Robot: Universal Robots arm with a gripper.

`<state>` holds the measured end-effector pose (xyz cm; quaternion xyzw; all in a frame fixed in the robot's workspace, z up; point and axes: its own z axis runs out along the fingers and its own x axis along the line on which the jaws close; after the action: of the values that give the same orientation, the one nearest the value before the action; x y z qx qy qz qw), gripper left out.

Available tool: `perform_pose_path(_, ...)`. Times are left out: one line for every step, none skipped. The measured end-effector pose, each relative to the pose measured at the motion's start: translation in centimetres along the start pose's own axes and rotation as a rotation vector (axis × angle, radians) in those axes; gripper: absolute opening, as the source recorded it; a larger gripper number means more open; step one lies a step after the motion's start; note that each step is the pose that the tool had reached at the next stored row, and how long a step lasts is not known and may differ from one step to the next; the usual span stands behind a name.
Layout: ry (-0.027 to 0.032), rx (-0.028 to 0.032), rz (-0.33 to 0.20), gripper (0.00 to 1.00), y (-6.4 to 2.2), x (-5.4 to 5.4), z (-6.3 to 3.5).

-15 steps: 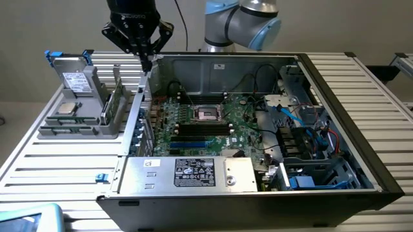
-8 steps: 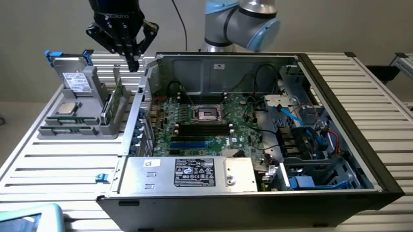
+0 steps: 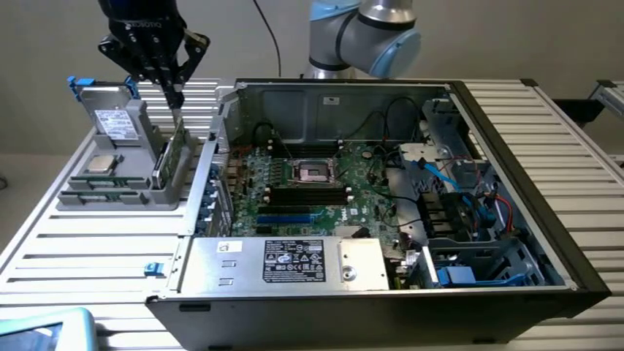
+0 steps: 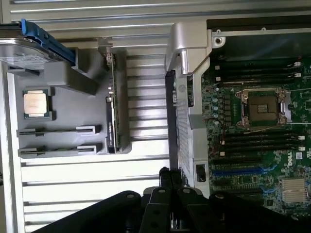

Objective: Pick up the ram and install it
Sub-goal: 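Reach for the ram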

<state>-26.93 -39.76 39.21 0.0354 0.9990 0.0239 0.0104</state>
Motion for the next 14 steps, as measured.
perform_pose_path(0.0000, 0.0001, 0.000, 0.11, -0.02, 0.5, -0.01)
perform_pose_path(0.0000, 0.0000, 0.000, 0.11, -0.04, 0.9, -0.02)
perform_pose_path(0.0000, 0.0000, 0.000, 0.11, -0.06, 1.3, -0.03)
perform_pose_path(0.0000, 0.0000, 0.000, 0.11, -0.09, 1.8, -0.04)
perform_pose_path(0.0000, 0.0000, 0.000, 0.11, -0.11, 2.2, -0.05)
perform_pose_path(0.0001, 0.0000, 0.000, 0.11, -0.14, 2.7, -0.06)
perform_pose_path(0.0001, 0.0000, 0.000, 0.11, -0.16, 3.1, -0.06)
perform_pose_path(0.0000, 0.0000, 0.000, 0.11, -0.17, 3.6, -0.06)
perform_pose_path(0.0002, 0.0000, 0.000, 0.11, -0.16, 4.0, -0.06)
perform_pose_path(0.0006, 0.0001, 0.000, 0.11, -0.13, 4.4, -0.06)
perform_pose_path(0.0010, 0.0001, 0.000, 0.11, -0.12, 4.7, -0.05)
perform_pose_path(0.0014, 0.0002, 0.000, 0.11, -0.11, 5.0, -0.04)
perform_pose_path(0.0014, 0.0001, 0.000, 0.11, -0.12, 5.4, -0.02)
perform_pose_path(0.0014, 0.0001, 0.000, 0.11, -0.12, 5.8, 0.01)
